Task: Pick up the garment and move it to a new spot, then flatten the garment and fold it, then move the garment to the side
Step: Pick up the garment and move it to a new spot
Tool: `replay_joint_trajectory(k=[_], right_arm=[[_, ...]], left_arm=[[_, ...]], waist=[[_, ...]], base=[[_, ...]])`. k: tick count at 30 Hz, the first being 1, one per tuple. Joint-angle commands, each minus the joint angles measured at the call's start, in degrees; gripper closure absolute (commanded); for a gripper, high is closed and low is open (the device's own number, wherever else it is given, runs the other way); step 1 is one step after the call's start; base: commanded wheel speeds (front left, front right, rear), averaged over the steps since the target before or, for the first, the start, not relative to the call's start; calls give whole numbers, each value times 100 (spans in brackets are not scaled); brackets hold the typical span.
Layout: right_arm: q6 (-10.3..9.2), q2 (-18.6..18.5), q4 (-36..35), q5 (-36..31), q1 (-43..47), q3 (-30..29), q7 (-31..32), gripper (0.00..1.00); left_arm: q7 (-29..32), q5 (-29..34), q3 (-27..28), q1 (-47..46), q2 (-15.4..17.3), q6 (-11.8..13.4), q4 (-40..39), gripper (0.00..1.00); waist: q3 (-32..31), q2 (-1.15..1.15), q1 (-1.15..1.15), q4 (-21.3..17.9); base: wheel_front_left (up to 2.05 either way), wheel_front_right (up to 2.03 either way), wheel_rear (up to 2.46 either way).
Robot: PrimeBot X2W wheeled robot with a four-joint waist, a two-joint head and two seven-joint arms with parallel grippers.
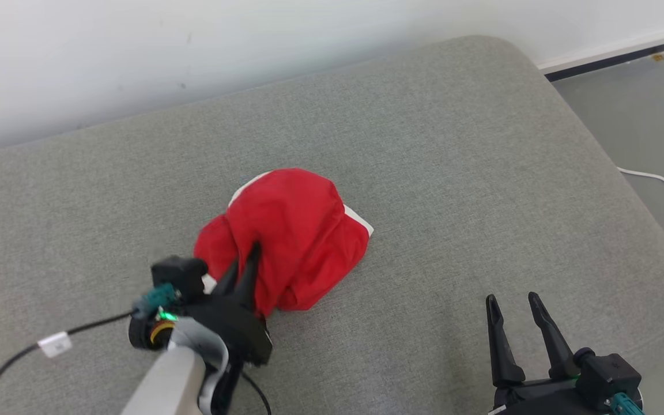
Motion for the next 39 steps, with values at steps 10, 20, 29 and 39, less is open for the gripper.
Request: replay_joint_trajectory(k=[10, 20, 29, 39], right_arm=[[-12, 8, 18, -29, 66, -23, -4, 0], [-12, 6, -23, -56, 246, -26, -4, 0], [-12, 6, -30, -106, 345, -37, -3, 0], [-12, 6, -44, -121, 415, -2, -3, 0]], left_arm=[[-571, 10, -453, -216, -12, -66, 89, 0], [-785, 163, 84, 275, 558, 209, -793, 0], [-797, 1233, 883, 1547, 906, 598, -2028, 0], [-798, 1977, 1475, 2604, 600, 680, -2663, 0]], waist=[[-276, 0, 0, 376], [-486, 0, 0, 798], [-645, 0, 0, 1083], [-754, 0, 0, 1258]], base=[[0, 0, 0], [0, 0, 0], [0, 0, 0], [0, 0, 0]])
